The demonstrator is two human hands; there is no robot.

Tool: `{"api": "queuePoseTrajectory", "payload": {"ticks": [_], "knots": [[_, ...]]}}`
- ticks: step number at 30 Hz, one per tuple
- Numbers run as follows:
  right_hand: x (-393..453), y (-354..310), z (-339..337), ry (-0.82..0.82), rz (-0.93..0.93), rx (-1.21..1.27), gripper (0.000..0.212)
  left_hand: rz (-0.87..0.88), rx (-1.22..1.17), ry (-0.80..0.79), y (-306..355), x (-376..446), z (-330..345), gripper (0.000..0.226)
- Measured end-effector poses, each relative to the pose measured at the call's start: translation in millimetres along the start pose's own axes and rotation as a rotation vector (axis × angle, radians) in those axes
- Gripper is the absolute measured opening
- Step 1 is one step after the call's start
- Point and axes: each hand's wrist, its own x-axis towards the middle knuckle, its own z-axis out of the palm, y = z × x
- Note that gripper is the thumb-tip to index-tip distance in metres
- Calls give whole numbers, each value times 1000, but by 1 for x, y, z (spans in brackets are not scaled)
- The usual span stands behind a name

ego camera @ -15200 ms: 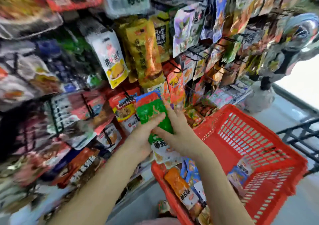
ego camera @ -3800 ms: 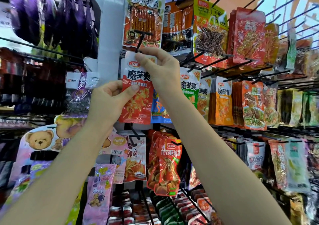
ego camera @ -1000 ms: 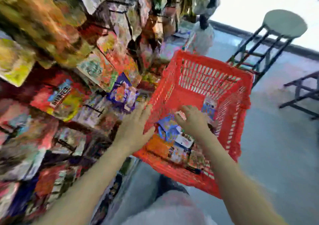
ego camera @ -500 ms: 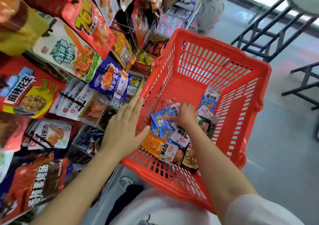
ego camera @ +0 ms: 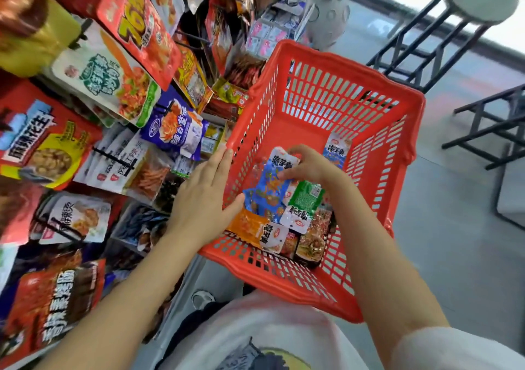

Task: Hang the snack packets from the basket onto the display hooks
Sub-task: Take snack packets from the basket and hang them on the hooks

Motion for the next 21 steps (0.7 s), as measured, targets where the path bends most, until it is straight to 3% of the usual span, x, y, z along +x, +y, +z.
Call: {"api": "queuePoseTrajectory", "payload": {"ticks": [4,8,11,13,15,17,19,21], "knots": [[2,42,40,211,246,-429,68,5,30,-11,1,1,-1,86],[-7,64,69,387,493,-305,111,15,25,4,1,1,-1,86],[0,68,76,382,478,-246,119,15,9,8,0,1,1,86],[5,70,78,410,357,-332,100,20,7,22,0,0,1,86],[7,69,81,429,124,-387,79,19,10,26,0,0,2,86],[10,64,85,432,-13,-288,73,18,10,25,0,-1,1,85],[14,61,86,457,83,-280,91,19,10,31,1,0,0,85],[16,64,82,414,281,-424,113,13,4,34,2,-1,-1,84]]}}
